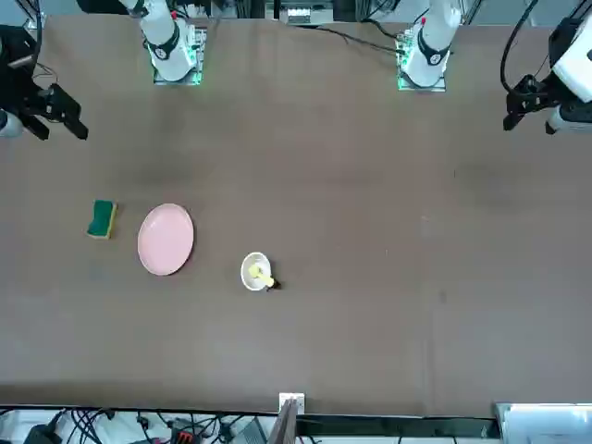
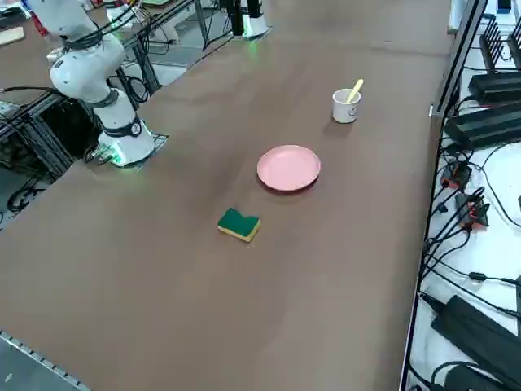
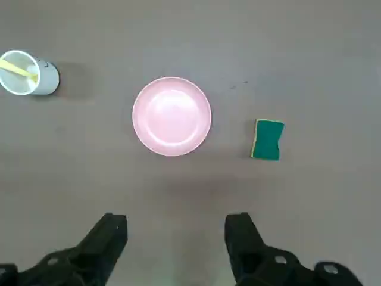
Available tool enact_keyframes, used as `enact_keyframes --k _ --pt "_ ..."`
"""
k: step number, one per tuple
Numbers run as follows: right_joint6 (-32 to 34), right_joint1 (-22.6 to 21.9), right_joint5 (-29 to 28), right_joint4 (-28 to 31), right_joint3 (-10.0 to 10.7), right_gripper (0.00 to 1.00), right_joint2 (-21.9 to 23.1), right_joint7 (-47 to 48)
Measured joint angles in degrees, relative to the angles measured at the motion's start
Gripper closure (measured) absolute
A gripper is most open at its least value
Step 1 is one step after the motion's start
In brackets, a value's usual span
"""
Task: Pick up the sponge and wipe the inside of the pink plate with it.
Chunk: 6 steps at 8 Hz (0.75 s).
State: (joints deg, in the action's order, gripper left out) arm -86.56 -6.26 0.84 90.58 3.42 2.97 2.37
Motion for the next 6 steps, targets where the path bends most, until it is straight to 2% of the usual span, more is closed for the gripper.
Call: enact_keyframes --k 4,6 --pt "1.9 0.3 0.0 -0.3 0.2 0.0 -0.3 0.0" --pt "2.1 3.7 0.0 0.8 1.2 0.0 -2.5 -0.2"
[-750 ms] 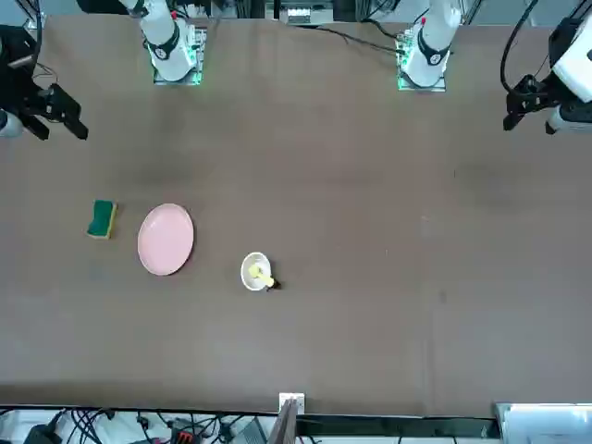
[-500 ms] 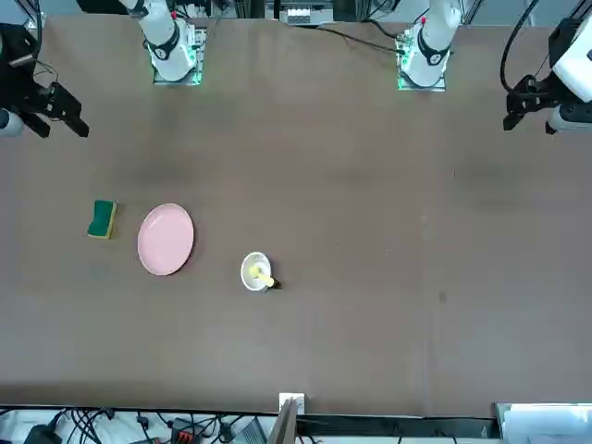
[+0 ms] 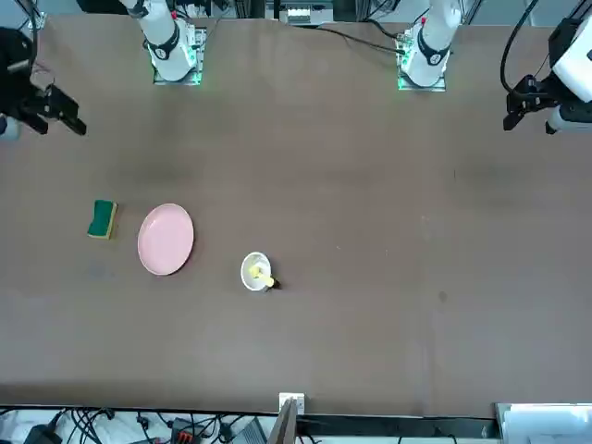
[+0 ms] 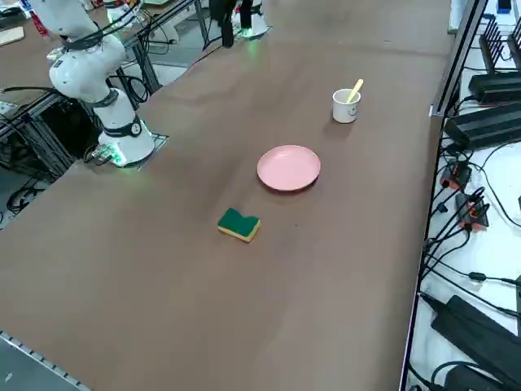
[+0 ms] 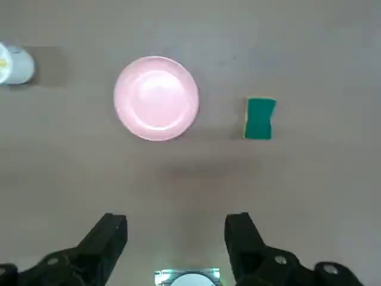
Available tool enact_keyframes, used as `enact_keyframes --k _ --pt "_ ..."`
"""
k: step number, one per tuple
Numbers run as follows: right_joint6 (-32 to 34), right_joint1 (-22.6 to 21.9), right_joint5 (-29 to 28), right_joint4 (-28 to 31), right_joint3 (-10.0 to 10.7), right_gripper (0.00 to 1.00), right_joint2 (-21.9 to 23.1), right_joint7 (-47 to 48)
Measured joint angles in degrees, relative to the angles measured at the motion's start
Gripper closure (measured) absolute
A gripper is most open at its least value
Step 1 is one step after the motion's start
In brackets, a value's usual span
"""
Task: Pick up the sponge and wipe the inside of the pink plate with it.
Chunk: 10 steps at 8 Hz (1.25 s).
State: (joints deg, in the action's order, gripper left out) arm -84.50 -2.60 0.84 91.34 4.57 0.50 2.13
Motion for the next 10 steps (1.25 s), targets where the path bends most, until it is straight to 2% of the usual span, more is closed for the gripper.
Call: enact_keyframes --k 1,3,5,7,8,10 --pt "-2.8 2.6 0.0 1.4 0.2 0.0 -1.8 -1.0" --pt "-12.7 7.2 0.0 7.8 0.5 0.0 -4.3 -7.0" --pt "-27.4 11.2 -0.1 18.3 0.7 0.0 -5.6 -12.6" --pt "-42.0 13.8 -0.1 29.4 0.7 0.0 -7.7 -14.1" --pt "-45.2 15.4 -0.1 32.1 0.7 0.0 -9.3 -15.0" --pt "-50.5 18.4 -0.1 33.3 0.7 0.0 -14.4 -16.3"
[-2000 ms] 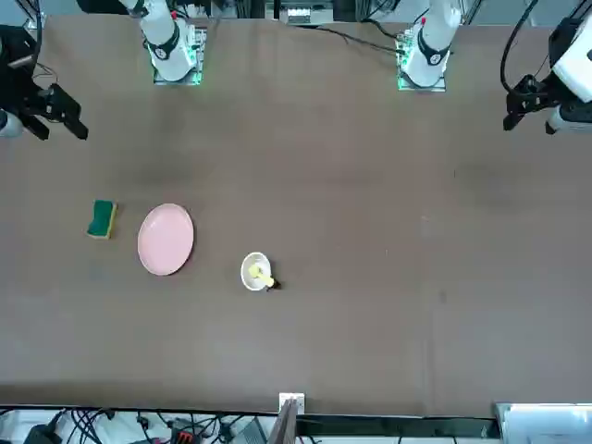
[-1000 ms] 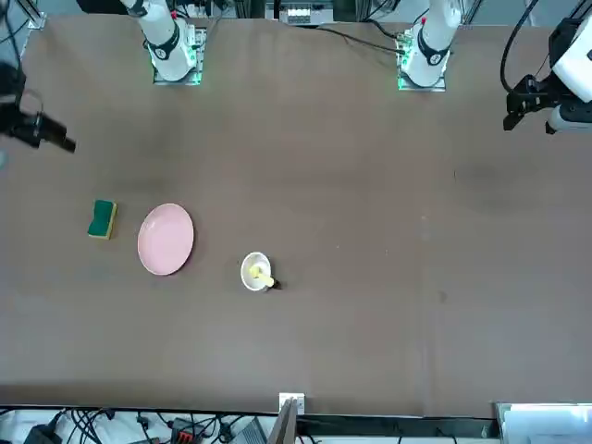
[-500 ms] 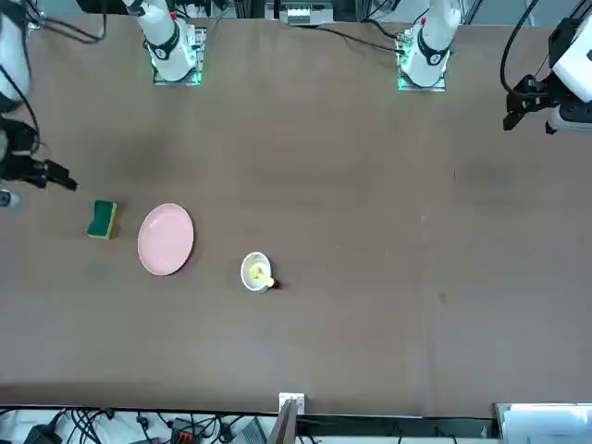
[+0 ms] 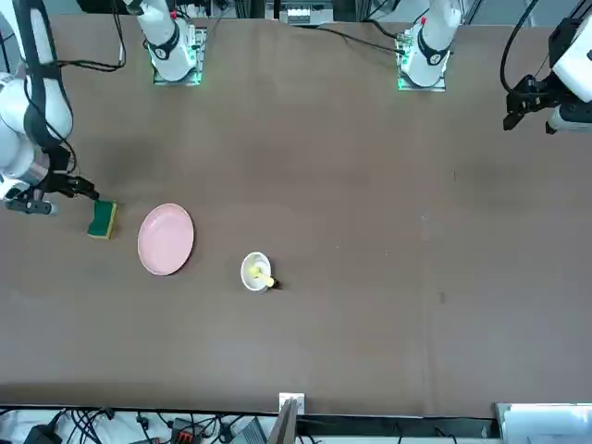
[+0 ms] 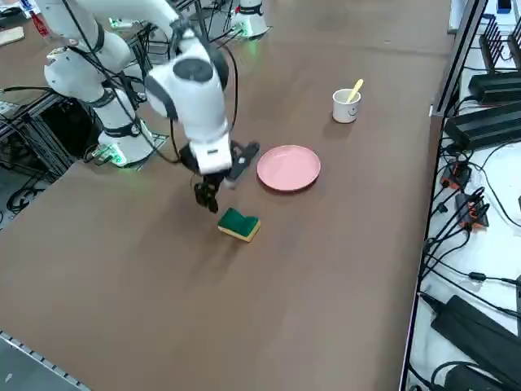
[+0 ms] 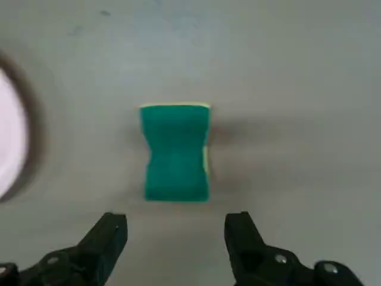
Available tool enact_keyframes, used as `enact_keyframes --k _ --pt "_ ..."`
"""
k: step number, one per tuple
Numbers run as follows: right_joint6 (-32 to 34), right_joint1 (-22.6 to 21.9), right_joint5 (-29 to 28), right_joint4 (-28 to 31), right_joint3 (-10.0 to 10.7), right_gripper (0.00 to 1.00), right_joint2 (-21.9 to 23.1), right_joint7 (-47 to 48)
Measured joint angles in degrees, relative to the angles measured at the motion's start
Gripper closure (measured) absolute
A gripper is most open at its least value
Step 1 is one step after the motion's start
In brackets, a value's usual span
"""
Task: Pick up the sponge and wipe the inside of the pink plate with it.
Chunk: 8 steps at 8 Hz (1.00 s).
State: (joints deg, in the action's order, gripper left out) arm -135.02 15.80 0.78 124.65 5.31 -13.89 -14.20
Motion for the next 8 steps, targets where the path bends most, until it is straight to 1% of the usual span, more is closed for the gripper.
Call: enact_keyframes --k 2,4,5,8 --pt "-4.7 1.2 -0.2 -0.3 0.0 0.0 -4.9 -0.1" --pt "-5.3 1.1 -3.5 -1.9 -0.6 0.0 -6.6 0.6" --pt "-5.3 0.9 -4.1 -2.6 -0.9 0.0 -7.0 0.9" --pt "-5.3 0.7 -4.3 -4.4 -1.1 0.0 -9.6 1.0"
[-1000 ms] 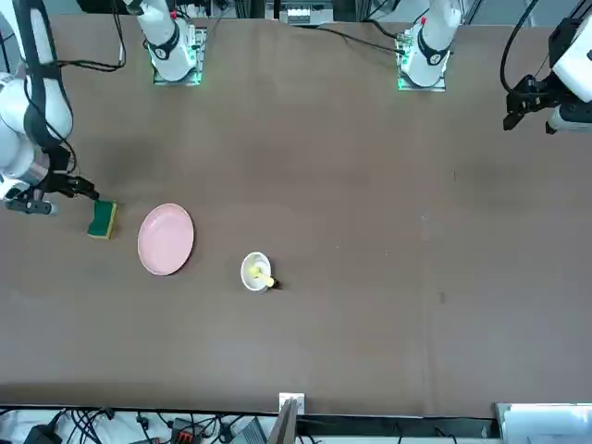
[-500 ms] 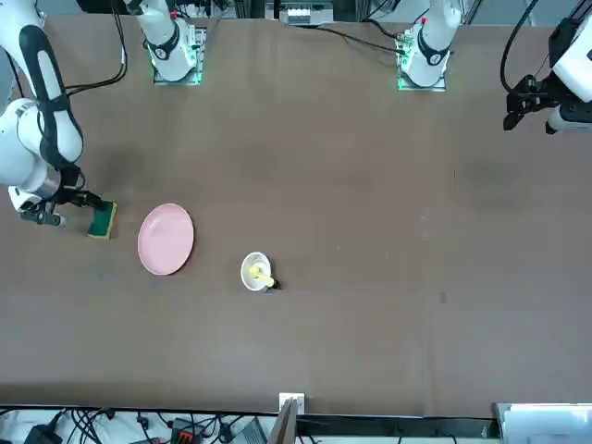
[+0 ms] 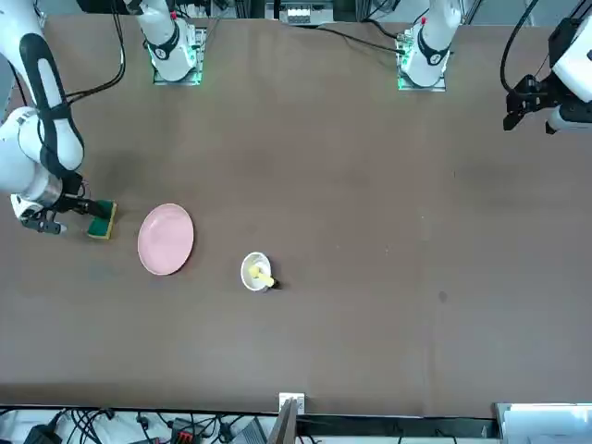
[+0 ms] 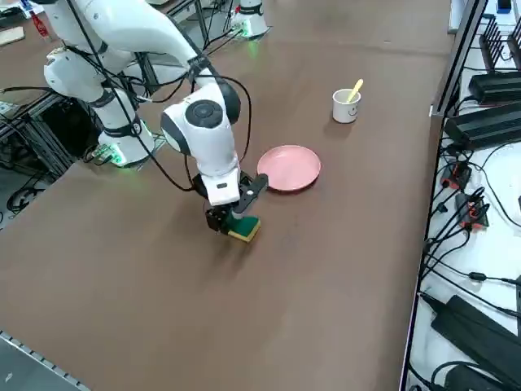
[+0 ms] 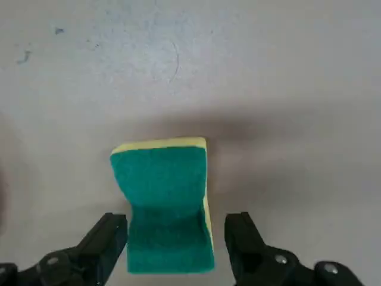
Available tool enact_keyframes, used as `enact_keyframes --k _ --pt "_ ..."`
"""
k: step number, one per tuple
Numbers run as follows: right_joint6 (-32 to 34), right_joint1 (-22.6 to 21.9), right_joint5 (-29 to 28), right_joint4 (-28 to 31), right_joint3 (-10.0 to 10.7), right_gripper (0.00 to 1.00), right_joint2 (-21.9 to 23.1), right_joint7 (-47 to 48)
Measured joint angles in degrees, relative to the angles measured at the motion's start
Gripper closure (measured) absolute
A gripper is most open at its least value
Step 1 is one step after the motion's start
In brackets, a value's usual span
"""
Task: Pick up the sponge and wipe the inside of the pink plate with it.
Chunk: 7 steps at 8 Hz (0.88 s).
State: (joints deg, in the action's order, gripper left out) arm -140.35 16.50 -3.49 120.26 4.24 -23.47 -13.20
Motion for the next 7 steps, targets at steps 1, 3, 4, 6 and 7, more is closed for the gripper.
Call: enact_keyframes --k 1,3,4,6,7 --pt "0.0 0.0 0.0 -0.6 0.0 0.0 -0.8 0.0" --pt "-0.1 0.0 0.0 -1.4 0.0 0.02 -1.7 0.0" --pt "-0.1 -0.2 0.0 -1.7 -0.1 0.04 -1.8 0.0" --pt "-0.4 -0.6 0.0 -2.2 -0.3 0.08 -2.4 0.0" --pt "-0.4 -1.1 0.0 -2.4 -0.4 0.08 -2.6 0.0"
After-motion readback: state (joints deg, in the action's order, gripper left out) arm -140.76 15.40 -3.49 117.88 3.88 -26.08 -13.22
